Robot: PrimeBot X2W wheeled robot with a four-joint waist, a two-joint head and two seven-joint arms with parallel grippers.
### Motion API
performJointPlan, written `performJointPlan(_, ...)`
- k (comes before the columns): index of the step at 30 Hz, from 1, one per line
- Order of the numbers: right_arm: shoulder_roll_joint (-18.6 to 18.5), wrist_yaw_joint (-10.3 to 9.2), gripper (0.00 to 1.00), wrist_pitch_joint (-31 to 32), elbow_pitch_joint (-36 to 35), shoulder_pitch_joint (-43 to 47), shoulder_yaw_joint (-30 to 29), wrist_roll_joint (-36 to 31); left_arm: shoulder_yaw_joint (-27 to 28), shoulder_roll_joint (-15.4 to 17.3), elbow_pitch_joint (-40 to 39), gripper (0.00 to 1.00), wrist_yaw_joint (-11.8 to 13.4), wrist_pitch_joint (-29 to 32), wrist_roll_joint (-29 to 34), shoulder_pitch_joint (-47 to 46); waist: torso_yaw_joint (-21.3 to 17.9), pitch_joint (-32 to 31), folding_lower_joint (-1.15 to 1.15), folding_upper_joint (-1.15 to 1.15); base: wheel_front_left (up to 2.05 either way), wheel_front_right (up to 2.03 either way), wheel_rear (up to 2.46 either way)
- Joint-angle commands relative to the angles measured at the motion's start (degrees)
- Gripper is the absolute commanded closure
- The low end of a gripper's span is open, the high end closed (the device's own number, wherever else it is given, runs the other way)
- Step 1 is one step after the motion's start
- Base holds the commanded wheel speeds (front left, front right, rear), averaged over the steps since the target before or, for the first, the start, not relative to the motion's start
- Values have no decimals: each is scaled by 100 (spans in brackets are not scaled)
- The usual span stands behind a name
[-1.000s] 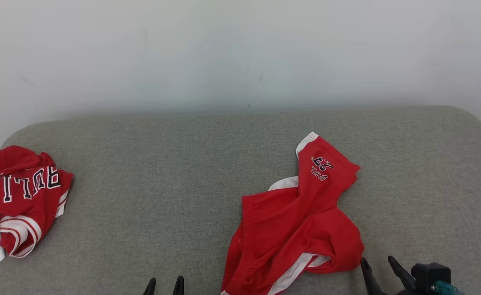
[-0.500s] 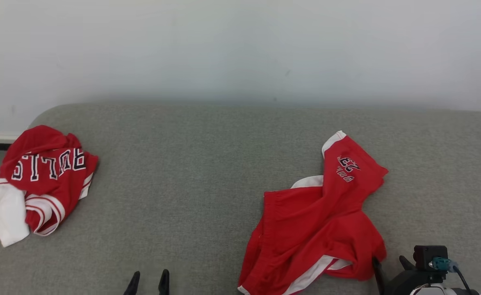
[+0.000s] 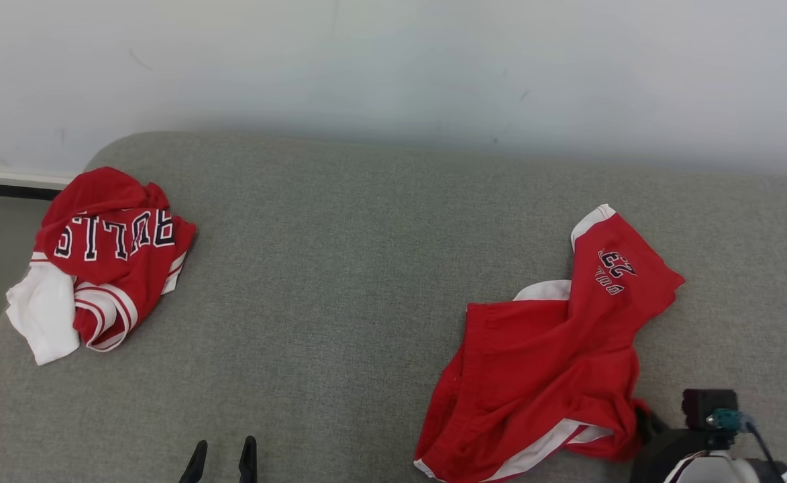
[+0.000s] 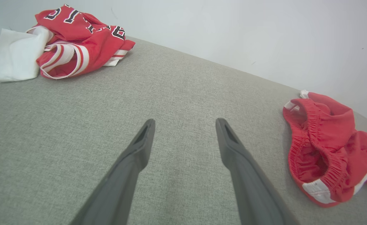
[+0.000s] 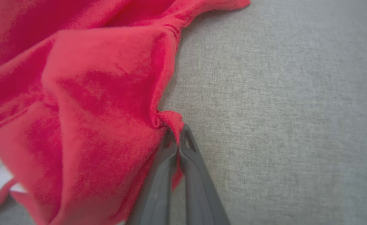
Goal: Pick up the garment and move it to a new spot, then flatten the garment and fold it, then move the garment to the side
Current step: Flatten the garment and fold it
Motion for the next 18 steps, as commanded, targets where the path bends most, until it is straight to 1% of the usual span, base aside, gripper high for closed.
performJointPlan(1,-41,-15,100,-75,-25,1,-62,-25,14,-10,-19,0,14,-21,1,53,25,20,0,0,0,0,0)
performJointPlan(4,-60,-15,100,-296,-419,-47,-219,26,45,-26,-7,0,13,-21,-24,54,15,0,0,0,0,0,0)
performJointPlan(8,-150,-15,100,-286,-1176,38,-416,-13,92,-48,9,0,12,-21,-42,107,-58,-89,0,0,0,0,0)
performJointPlan(14,-151,-15,100,299,-2505,419,-820,-53,92,-94,7,0,11,-21,-67,140,-186,-188,0,0,0,0,0)
performJointPlan(18,9,-15,100,768,-3178,772,-1177,-91,95,-114,8,0,11,-21,-75,147,-265,-212,0,0,0,0,0)
